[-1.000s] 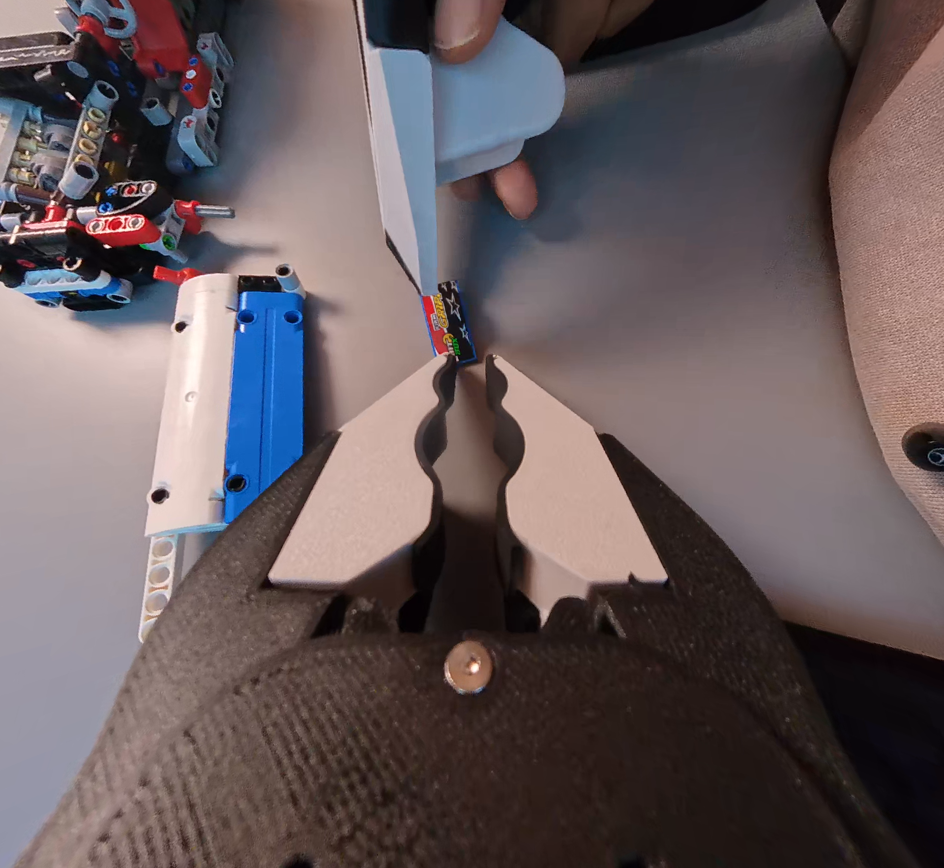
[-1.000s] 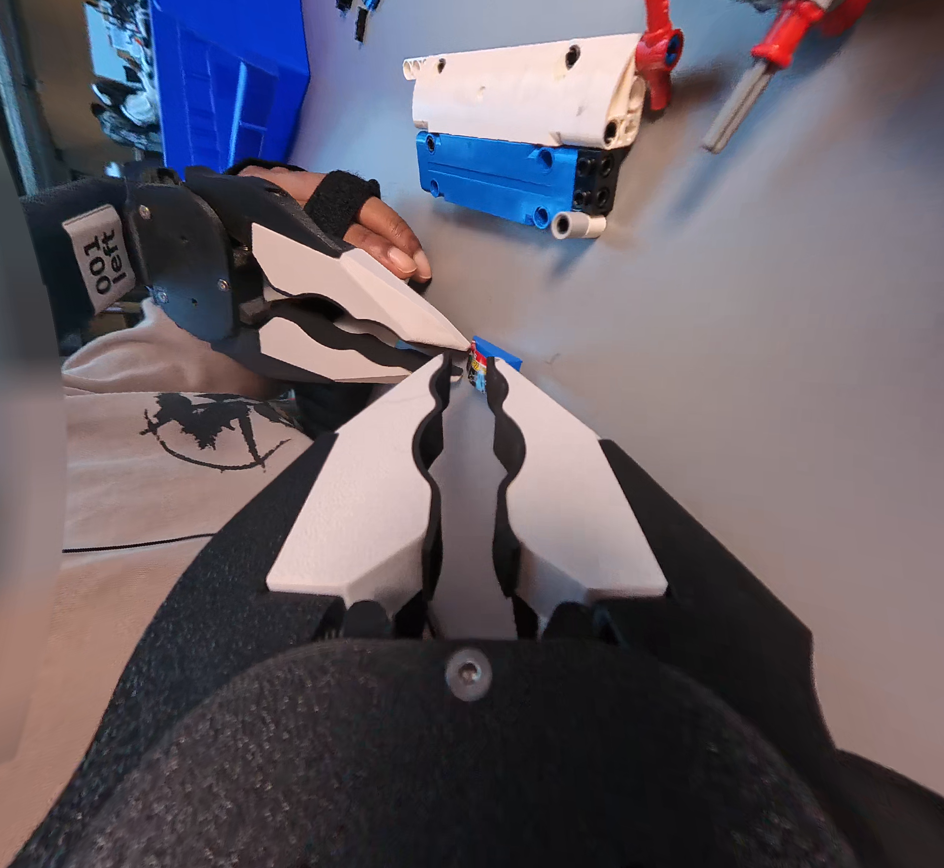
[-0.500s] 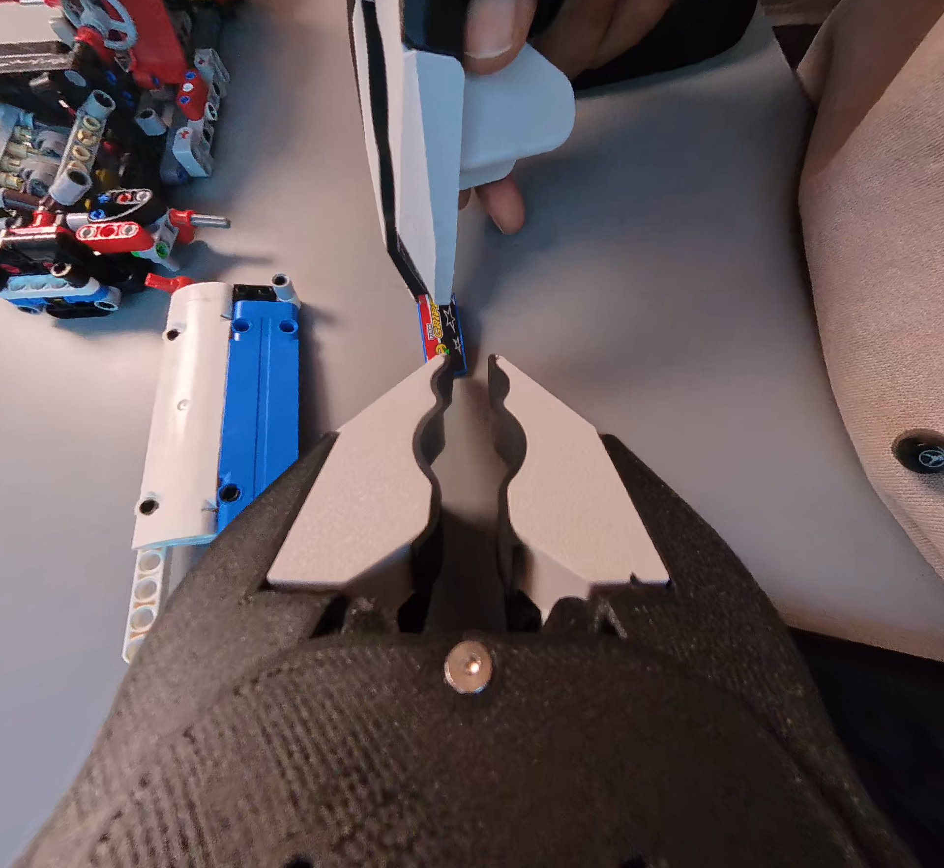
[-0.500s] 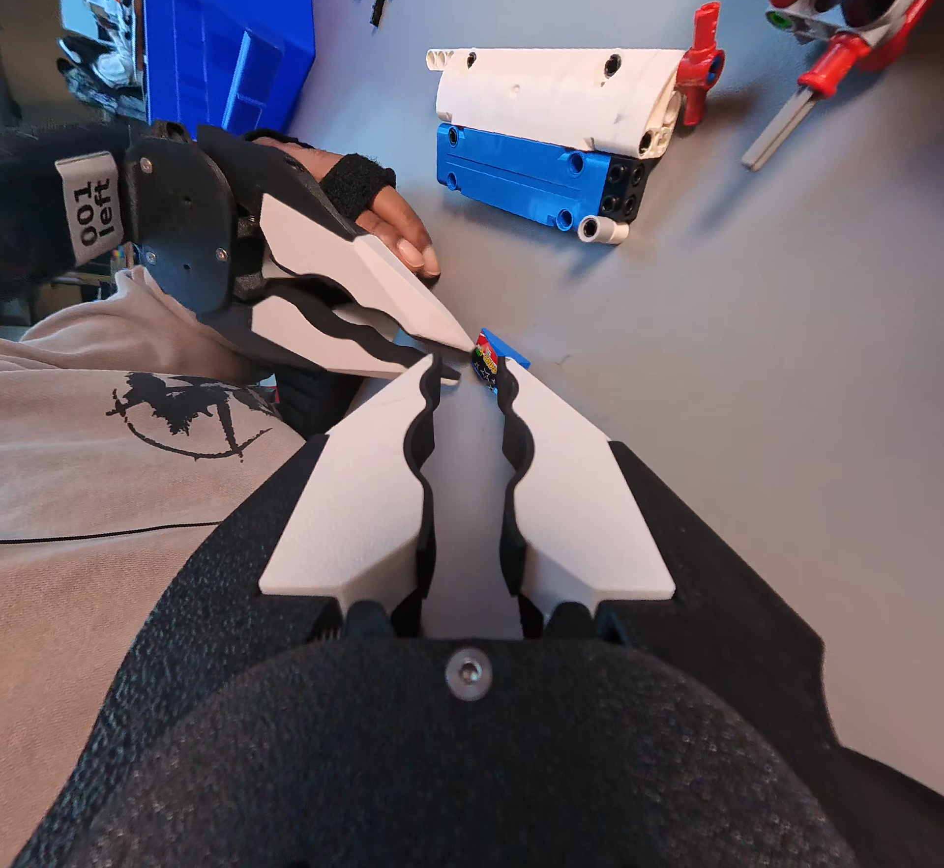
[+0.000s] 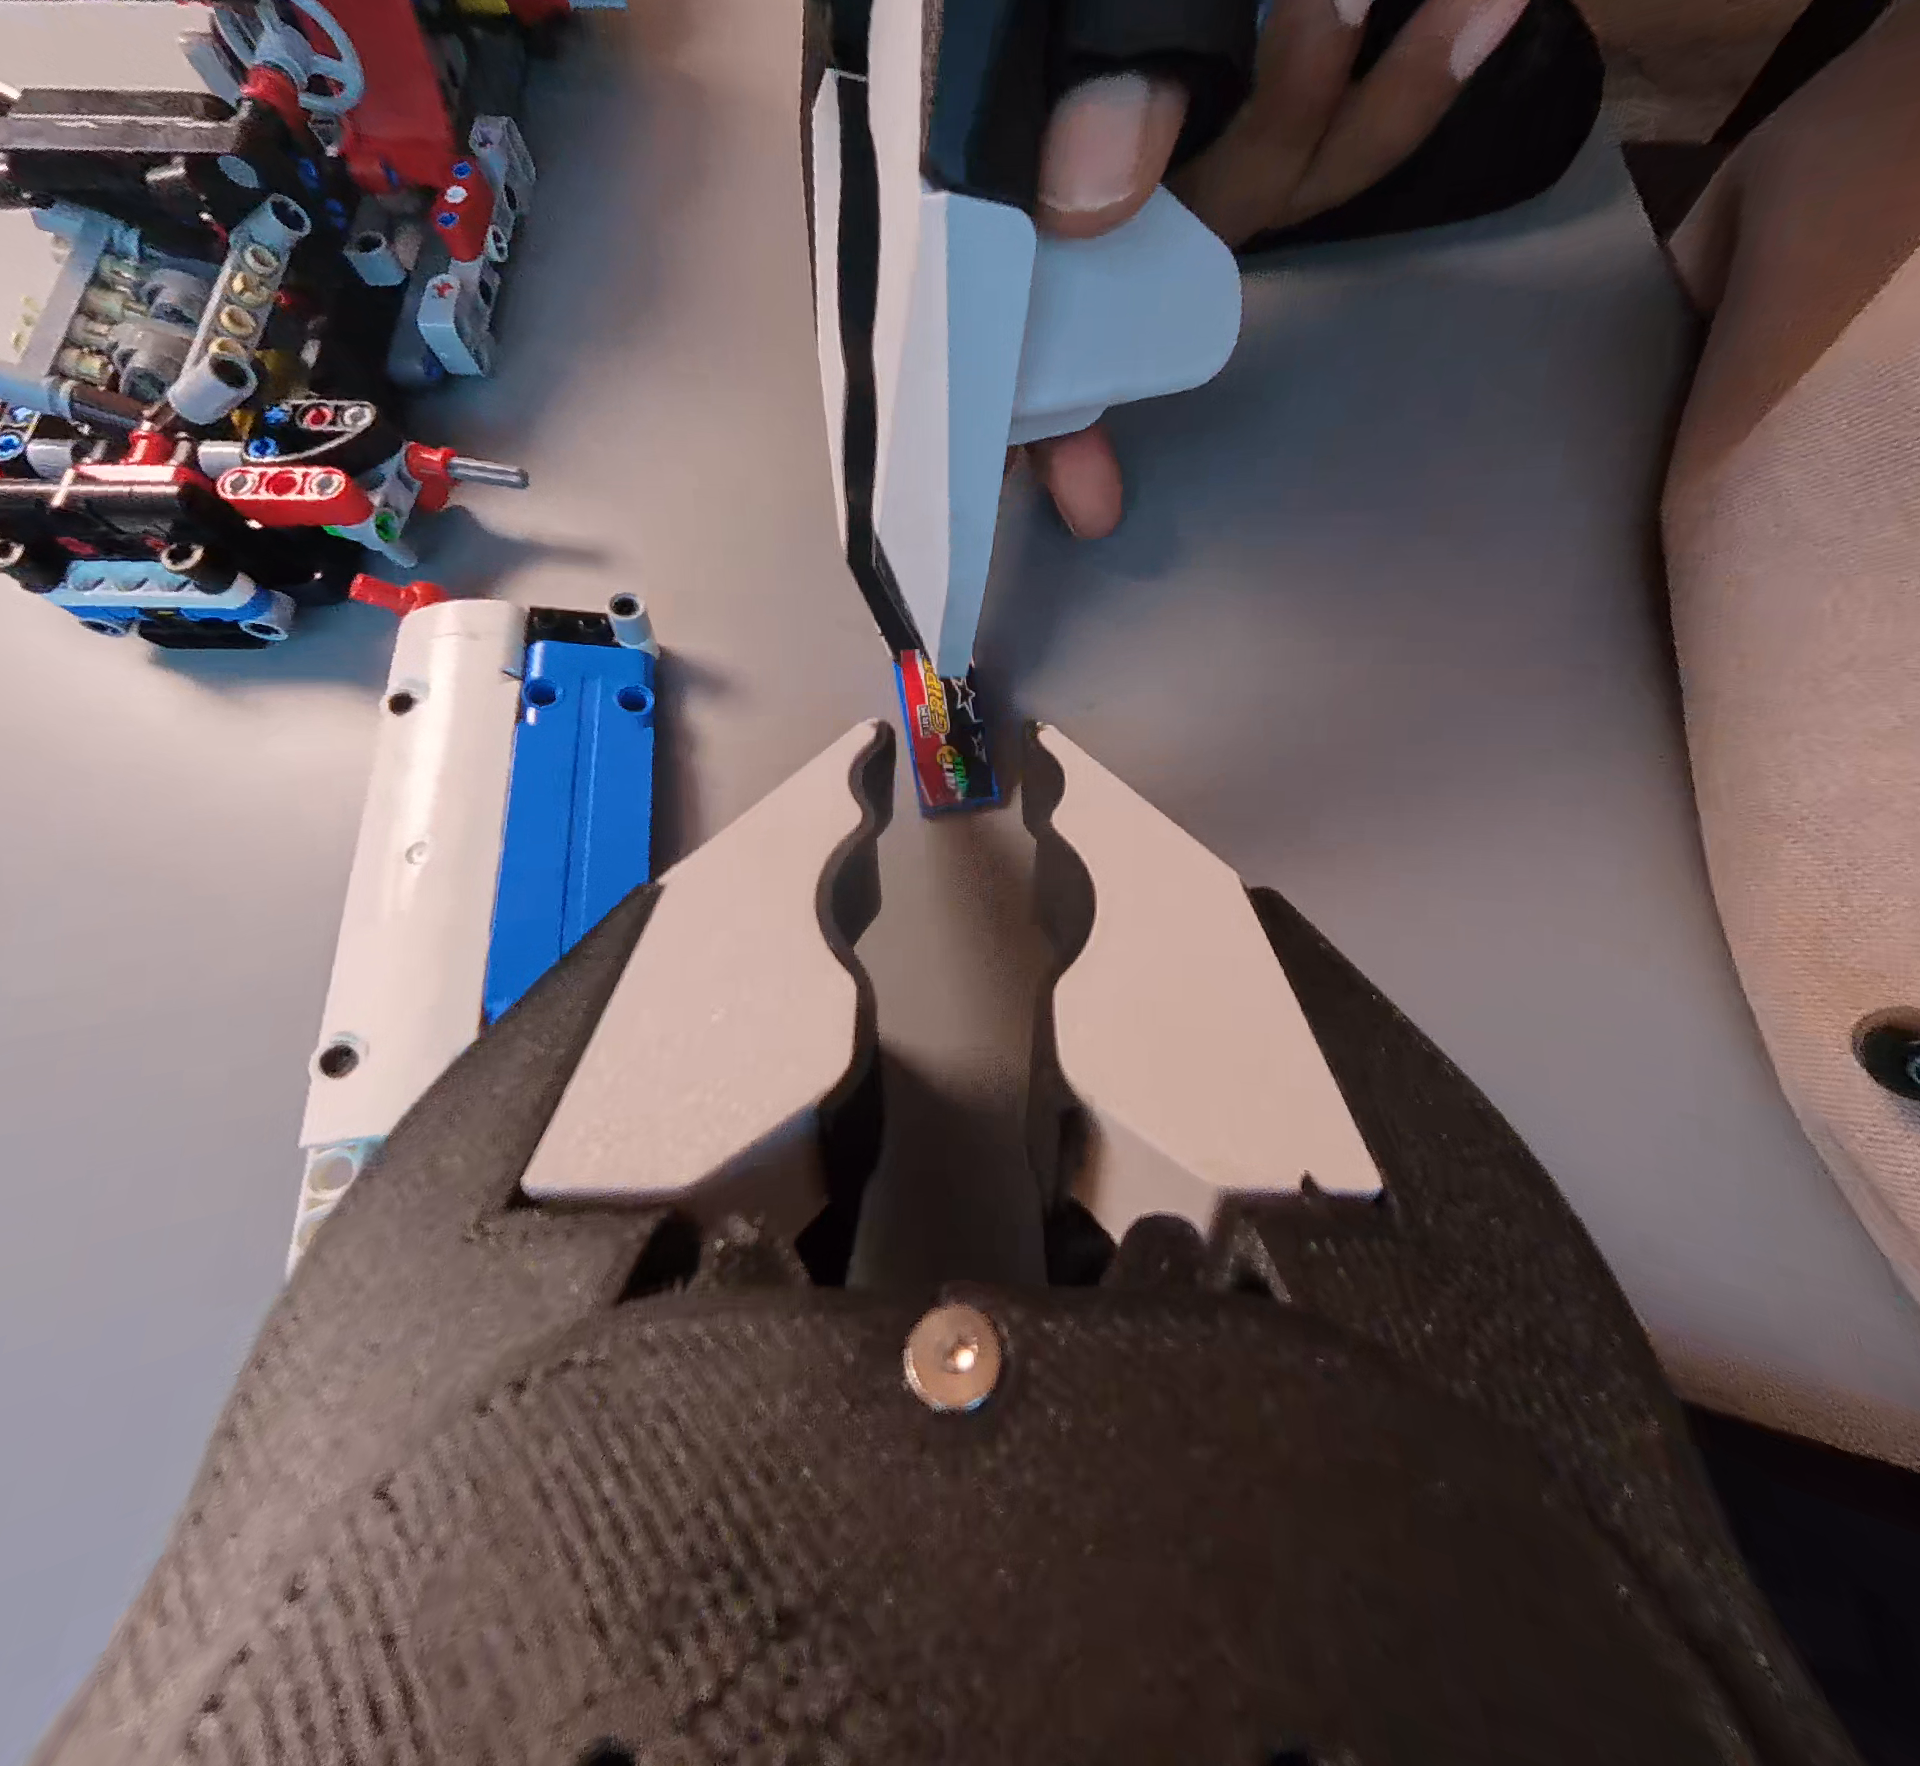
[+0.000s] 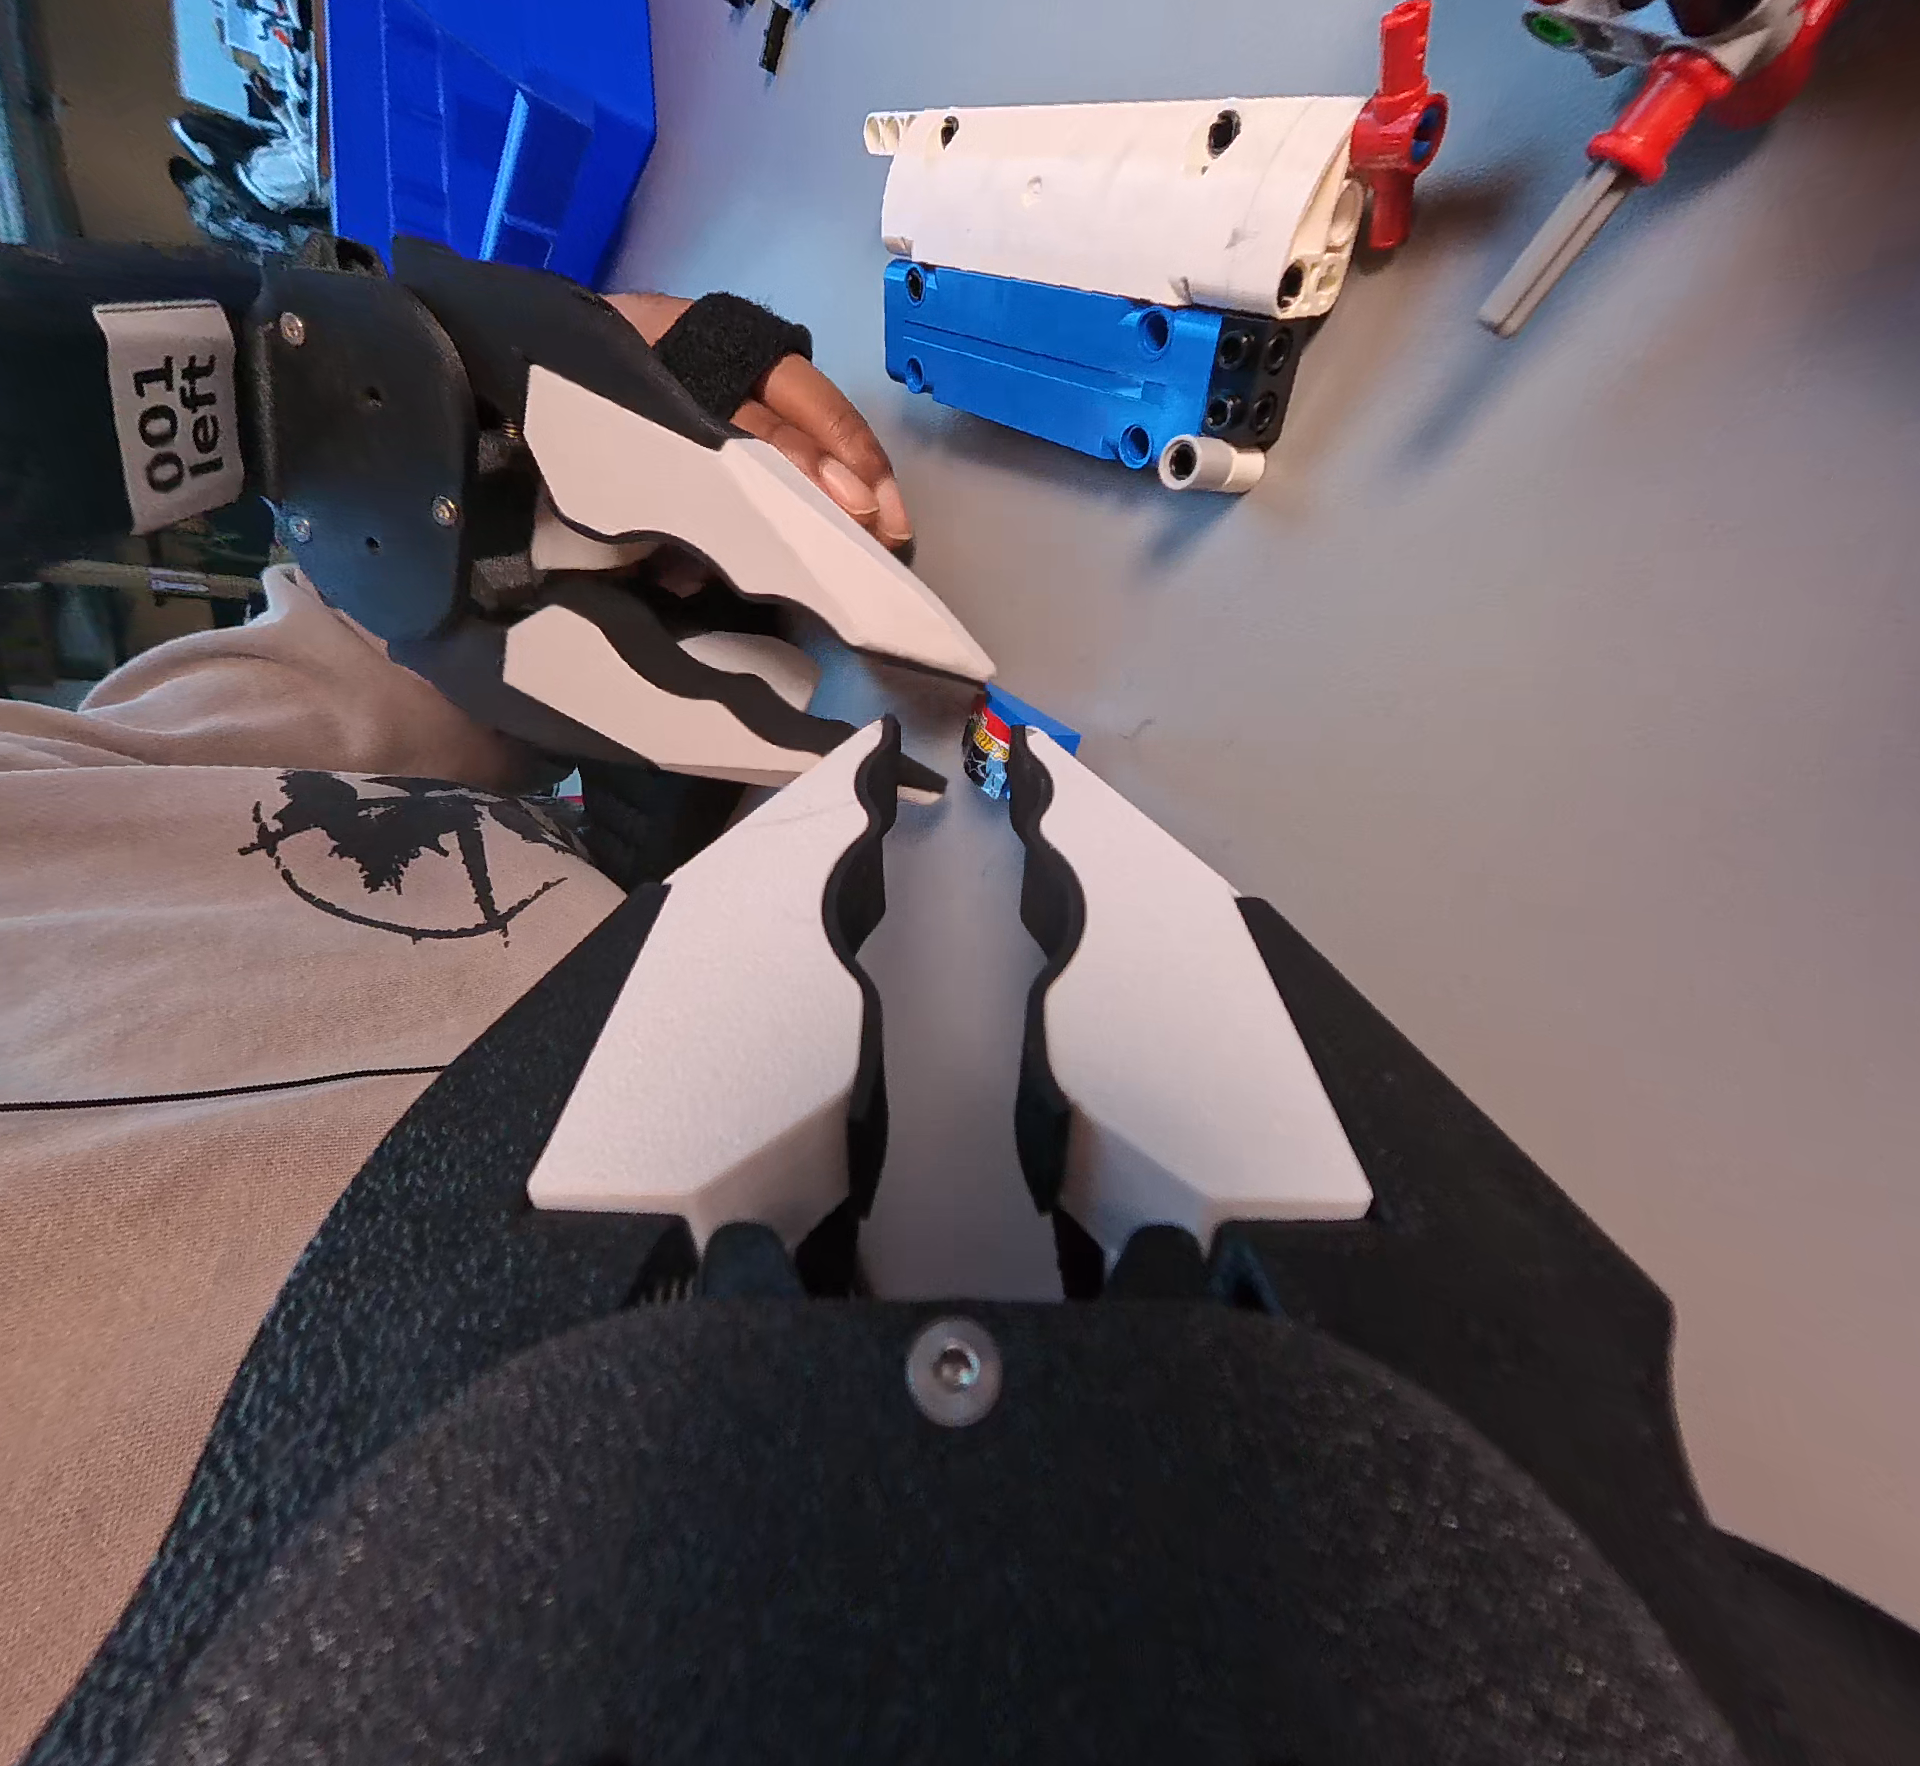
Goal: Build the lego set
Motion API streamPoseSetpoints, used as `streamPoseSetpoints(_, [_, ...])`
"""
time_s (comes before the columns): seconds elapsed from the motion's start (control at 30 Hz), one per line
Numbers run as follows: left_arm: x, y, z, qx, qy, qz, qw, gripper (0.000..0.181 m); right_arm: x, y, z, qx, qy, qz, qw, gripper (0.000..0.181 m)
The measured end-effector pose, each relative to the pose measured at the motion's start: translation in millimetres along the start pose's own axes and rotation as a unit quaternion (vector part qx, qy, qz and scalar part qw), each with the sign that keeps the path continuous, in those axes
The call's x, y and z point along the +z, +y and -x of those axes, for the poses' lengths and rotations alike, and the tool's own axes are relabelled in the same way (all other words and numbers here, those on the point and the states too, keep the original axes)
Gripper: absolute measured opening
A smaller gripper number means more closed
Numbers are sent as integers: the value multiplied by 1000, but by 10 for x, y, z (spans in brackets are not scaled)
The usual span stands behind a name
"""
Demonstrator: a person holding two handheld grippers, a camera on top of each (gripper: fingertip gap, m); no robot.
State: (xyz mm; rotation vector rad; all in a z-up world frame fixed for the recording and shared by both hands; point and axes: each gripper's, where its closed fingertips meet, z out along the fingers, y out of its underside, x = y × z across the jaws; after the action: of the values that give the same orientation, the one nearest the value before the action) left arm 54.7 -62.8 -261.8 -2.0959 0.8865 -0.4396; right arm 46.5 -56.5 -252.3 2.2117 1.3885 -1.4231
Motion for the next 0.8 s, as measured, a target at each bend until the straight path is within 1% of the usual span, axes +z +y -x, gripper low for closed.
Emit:
streamPoseSetpoints(0.1, [73,37,4,7,-7,22,1000,22,1,1,2,-1,-1,1,1000,19])
streamPoseSetpoints(0.17, [85,40,20,13,-16,29,999,15,0,3,3,-2,-1,3,1000,19])
streamPoseSetpoints(0.5, [91,44,13,15,-13,34,999,15,-14,15,20,-20,1,22,1000,22])
streamPoseSetpoints(0.63, [91,43,11,16,-16,33,999,15,-16,34,43,-50,9,28,998,27])
streamPoseSetpoints(0.8, [94,40,7,16,-21,33,999,14,-14,73,69,-113,35,34,992,33])
